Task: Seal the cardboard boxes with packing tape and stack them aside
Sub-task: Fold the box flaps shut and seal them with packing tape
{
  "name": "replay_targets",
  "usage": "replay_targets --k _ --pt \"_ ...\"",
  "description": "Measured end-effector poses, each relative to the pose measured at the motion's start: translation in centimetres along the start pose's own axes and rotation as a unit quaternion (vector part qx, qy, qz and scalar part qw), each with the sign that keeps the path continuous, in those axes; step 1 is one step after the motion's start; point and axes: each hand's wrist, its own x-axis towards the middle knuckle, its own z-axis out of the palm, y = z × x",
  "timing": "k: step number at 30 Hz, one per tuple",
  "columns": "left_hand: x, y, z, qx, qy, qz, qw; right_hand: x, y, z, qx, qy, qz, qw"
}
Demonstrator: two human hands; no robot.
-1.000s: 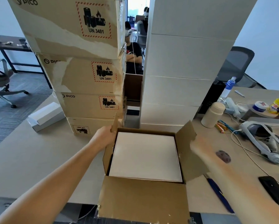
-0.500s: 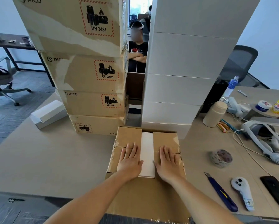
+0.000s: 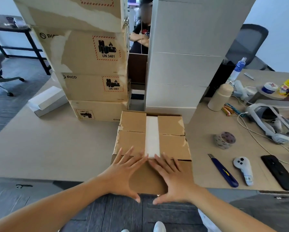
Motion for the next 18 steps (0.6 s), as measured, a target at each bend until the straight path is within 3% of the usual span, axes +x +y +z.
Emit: replay_targets --k 6,9,13,16,18 --pt "0.1 0.1 0.1 0.013 -0.054 -0.013 0.998 0.5 0.0 0.2 -0.019 -0.009 0.018 1.000" --pt "0.6 -0.2 -2.7 -0.063 -0.097 -0.009 0.993 0.8 0.2 -2.5 0.088 -0.073 0.034 0.993" --pt "1.6 -1.5 -7.6 -0.237 -0.131 -0.008 0.963 1.6 1.1 -7.8 0.262 -0.180 0.064 0.946" --pt "2.4 -2.5 -10.4 -0.322 -0.059 -0.034 0.944 2.9 2.2 -10.4 0.289 -0.106 0.084 0.948" --pt "3.1 -3.0 -11.6 -0.271 0.025 -0.083 0.959 3.8 2.7 -11.8 0.230 -0.022 0.110 0.967"
